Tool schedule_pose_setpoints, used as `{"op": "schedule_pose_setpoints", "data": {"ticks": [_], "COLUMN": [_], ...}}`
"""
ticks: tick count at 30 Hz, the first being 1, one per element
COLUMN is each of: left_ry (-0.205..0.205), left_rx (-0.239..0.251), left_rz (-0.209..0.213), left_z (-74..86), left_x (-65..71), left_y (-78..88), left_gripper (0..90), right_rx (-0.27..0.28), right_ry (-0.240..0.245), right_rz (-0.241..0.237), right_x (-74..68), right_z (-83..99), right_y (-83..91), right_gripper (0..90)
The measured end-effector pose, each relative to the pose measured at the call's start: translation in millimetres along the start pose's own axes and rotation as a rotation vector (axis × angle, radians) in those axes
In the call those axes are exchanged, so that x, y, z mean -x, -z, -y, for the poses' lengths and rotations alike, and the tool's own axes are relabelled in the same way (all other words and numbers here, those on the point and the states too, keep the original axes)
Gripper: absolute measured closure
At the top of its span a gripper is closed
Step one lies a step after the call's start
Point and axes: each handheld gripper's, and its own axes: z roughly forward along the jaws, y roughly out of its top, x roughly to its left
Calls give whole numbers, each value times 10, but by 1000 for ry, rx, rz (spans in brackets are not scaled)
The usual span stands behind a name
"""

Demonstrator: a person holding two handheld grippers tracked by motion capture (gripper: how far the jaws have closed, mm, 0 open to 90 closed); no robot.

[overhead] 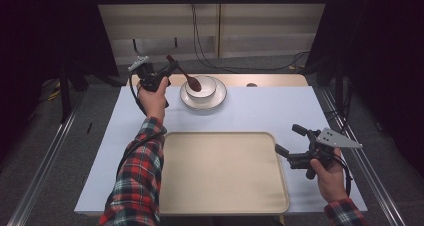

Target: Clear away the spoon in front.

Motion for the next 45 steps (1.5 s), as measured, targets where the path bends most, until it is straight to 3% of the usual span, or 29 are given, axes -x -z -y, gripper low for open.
{"op": "schedule_pose_setpoints", "data": {"ticks": [1,2,3,9,11,15,20,23,25,33,35,38,39,45], "left_ry": [-10,39,5,-2,19,4,21,-5,29,41,20,40,22,19], "left_rx": [-13,22,-1,-12,-9,-21,-16,-43,-29,-47,-61,-58,-78,-101], "left_rz": [6,1,17,33,44,57,78,91,105,119,126,122,133,144], "left_z": [-12,-15,-34,-63,-71,-76,-69,-72,-61,-35,-30,-17,-15,50], "left_x": [-11,21,-3,8,26,19,62,55,69,94,86,110,93,94], "left_y": [23,13,55,120,140,188,239,291,322,439,467,486,506,577], "left_gripper": [838,839,839,840,840,840,840,840,840,840,840,840,840,840], "right_rx": [0,2,2,5,7,5,3,4,1,-10,-13,-15,-13,-15], "right_ry": [0,-6,1,-5,-4,-8,-3,0,-2,5,1,7,8,7], "right_rz": [0,1,-5,-5,0,-2,-9,-3,-2,-7,-6,-12,-12,-8], "right_x": [0,-3,3,-5,-4,-10,-12,-13,-19,-37,-42,-43,-44,-46], "right_z": [0,0,2,0,1,3,4,5,8,19,20,23,24,26], "right_y": [0,-1,-2,-8,-9,-13,-18,-18,-20,-35,-36,-42,-44,-45], "right_gripper": [15,15,15,15,15,15,15,15,15,15,15,15,15,15]}}
